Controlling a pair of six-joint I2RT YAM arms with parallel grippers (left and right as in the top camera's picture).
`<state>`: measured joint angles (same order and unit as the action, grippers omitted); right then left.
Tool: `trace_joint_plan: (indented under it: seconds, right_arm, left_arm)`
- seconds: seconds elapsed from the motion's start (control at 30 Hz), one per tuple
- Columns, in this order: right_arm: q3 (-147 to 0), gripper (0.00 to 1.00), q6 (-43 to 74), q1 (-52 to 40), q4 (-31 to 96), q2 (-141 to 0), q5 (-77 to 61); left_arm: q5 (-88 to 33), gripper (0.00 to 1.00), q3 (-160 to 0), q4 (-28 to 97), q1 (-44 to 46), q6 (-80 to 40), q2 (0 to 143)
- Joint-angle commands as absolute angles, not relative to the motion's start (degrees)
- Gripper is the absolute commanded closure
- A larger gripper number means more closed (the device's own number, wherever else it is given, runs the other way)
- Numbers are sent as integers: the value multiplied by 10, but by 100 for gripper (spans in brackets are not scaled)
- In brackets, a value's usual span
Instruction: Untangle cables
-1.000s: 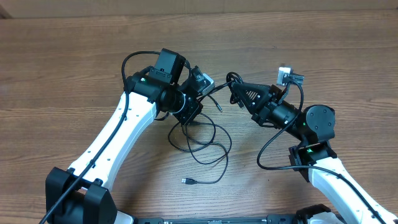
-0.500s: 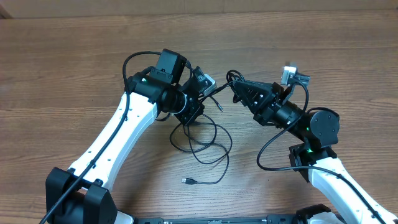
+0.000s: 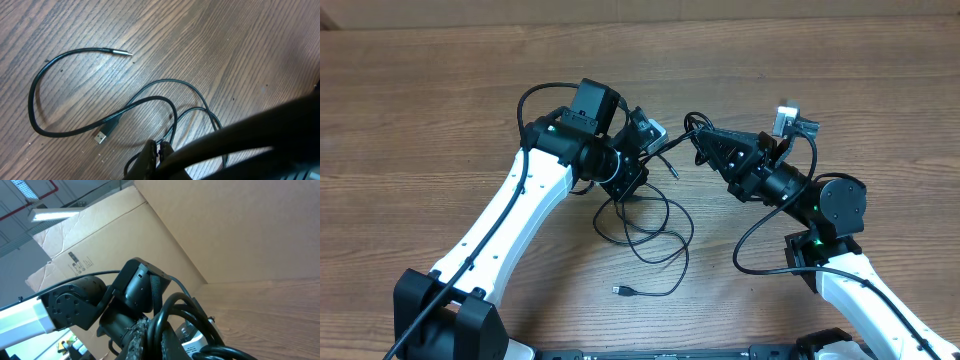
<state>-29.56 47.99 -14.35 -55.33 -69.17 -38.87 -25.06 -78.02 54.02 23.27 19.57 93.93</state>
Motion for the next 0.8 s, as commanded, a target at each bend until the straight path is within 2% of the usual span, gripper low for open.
trace_joint_plan:
  seconds: [0.0,0.27,0.77]
  right_arm:
    - [-303,96,475,-141,-566,-683,-359]
    - [-303,96,460,-140,-464,-683,-329]
    - [-303,96,500,-141,-261,-683,-105]
  left_arm:
    - [-228,96,-778,548,232,186,944]
    - [-190,96,-778,550,232,187,944]
    - [-183,96,-778,554,232,186,944]
